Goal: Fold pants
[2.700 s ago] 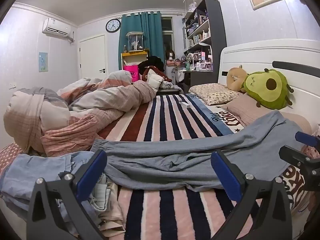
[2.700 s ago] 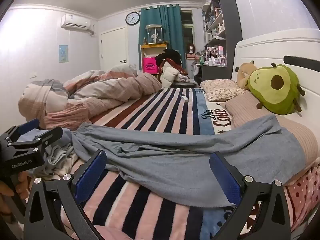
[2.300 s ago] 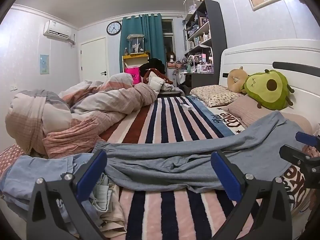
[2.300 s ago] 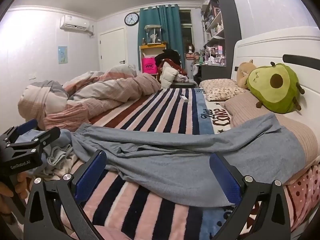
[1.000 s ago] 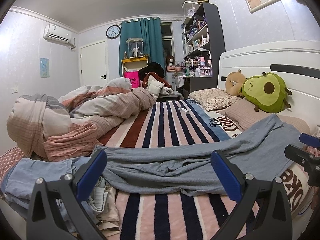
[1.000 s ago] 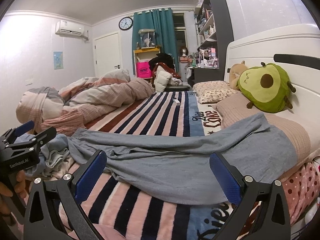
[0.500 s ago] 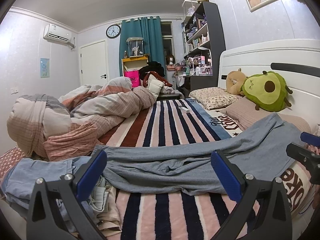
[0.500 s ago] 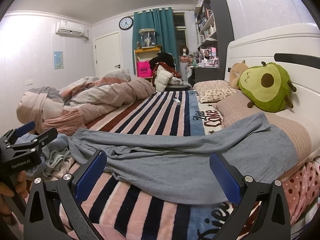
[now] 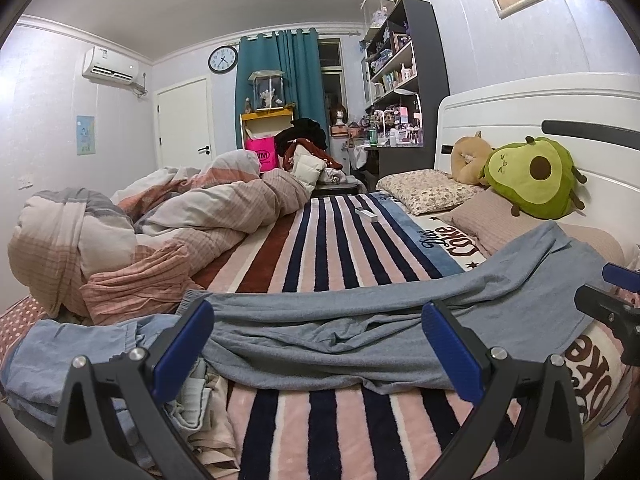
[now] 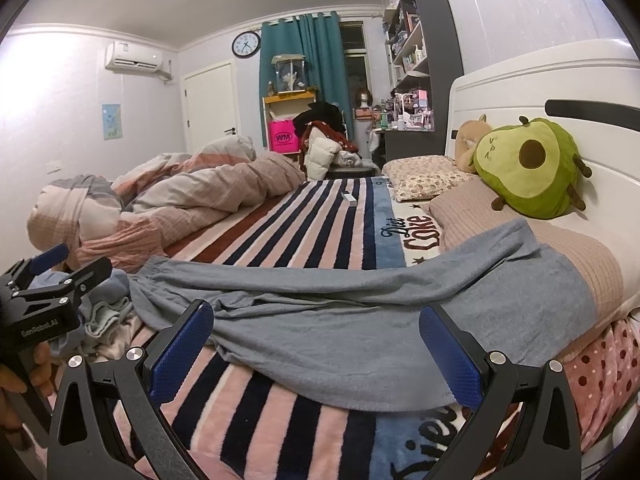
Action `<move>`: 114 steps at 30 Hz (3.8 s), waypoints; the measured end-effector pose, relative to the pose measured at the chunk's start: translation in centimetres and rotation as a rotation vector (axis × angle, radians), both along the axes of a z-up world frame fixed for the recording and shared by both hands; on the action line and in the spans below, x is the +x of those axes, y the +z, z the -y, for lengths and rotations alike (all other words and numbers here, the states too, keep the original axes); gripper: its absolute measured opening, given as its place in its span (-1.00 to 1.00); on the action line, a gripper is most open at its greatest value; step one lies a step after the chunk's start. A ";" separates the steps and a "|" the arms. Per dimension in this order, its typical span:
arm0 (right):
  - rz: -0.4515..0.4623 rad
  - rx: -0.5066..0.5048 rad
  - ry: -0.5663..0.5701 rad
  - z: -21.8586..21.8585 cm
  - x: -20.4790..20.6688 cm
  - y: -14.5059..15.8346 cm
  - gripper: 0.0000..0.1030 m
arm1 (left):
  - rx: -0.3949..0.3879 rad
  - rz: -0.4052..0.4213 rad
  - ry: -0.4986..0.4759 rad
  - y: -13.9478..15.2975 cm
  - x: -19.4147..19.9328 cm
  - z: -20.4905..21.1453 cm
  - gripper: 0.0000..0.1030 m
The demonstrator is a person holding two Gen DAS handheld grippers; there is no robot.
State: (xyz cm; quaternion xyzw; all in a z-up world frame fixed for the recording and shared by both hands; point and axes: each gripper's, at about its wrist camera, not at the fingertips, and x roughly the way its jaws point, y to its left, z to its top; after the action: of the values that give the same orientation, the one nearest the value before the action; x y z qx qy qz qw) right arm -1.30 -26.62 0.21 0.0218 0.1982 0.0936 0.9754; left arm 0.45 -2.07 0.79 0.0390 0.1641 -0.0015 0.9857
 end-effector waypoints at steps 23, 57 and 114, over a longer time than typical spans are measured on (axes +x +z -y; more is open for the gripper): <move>-0.254 0.143 -0.038 4.8 9.4 -10.9 0.66 | -0.276 -0.389 -0.068 -11.7 12.1 -3.3 0.97; -0.330 0.322 -0.286 11.3 6.3 -16.1 0.26 | -0.409 -0.480 0.087 -16.4 16.2 -8.9 -0.92; -0.282 -0.108 -0.134 7.1 32.8 -11.0 0.22 | -0.247 -0.410 0.075 -11.4 32.7 -8.2 0.33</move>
State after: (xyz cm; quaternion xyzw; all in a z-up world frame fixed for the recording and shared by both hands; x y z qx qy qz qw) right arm 31.52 -33.76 -10.74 -0.0046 0.3360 0.0134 0.9418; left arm 33.20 6.16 -10.58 -0.0892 0.3609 0.0072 0.9283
